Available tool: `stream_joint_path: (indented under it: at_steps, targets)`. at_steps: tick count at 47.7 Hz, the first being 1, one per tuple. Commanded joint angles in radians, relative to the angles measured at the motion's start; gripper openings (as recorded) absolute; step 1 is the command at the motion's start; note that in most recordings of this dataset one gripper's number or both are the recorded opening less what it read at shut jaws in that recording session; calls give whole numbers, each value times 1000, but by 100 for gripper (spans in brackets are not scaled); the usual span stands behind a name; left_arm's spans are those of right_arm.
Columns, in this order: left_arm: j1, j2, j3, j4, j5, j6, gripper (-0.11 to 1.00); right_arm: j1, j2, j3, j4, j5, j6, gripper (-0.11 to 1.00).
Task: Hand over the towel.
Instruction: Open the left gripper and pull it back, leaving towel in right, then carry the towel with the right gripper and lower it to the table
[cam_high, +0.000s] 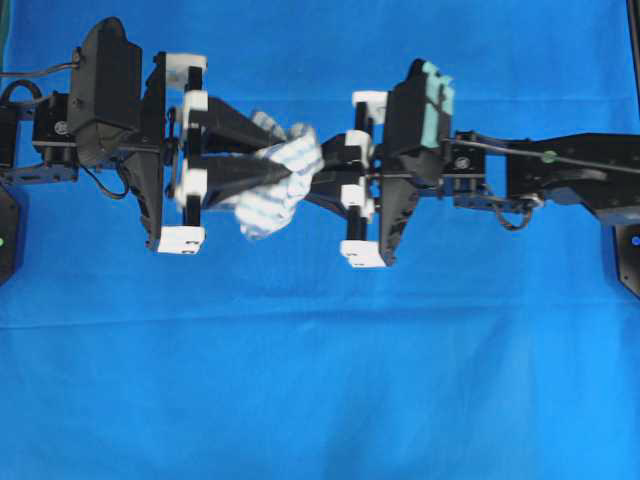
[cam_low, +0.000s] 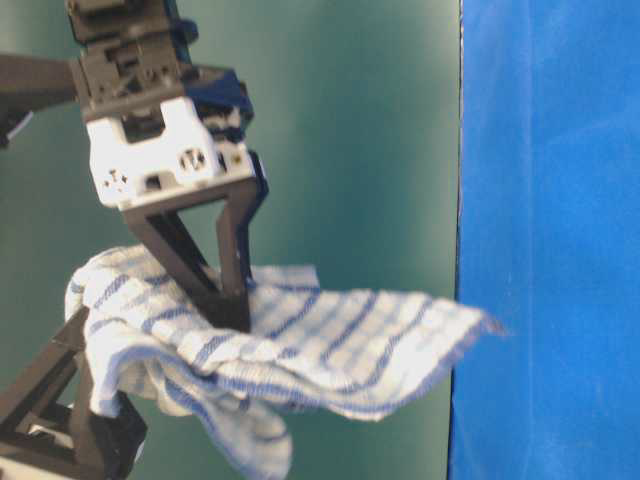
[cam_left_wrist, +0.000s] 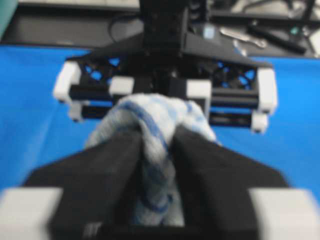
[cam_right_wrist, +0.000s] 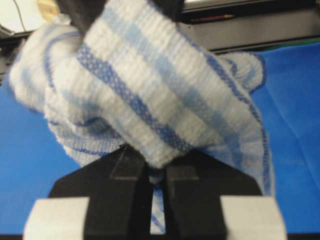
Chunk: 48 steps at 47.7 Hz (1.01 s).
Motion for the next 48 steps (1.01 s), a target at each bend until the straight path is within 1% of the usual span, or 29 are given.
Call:
stream_joint_path:
  at_steps: [1,8,11,13,21,29,33,39,48]
  targets:
    - [-3,-26,-15,0,-12,-8,33,2,-55,12,-3,-3,-2,3]
    - [-3,-75,18,2,-12,-6,76,2,-133,84,-3,-5,3,3]
    - [-3,-104,38,0,-12,-6,89,2,-169,117,-3,-5,5,3]
    - [-3,-133,60,2,-11,-6,93,2,-190,138,-3,-5,6,3]
    - [-3,-232,123,0,-6,0,93,2,-278,207,-3,8,9,3]
    - [-3,-255,138,0,-14,2,93,-12,-284,209,0,38,9,3]
    - [-3,-247,133,0,-14,3,93,-32,-256,187,3,89,15,3]
    - [-3,-245,133,0,-14,3,93,-57,-173,124,8,213,15,3]
    - [-3,-253,138,2,-15,5,93,-84,3,20,5,394,15,3]
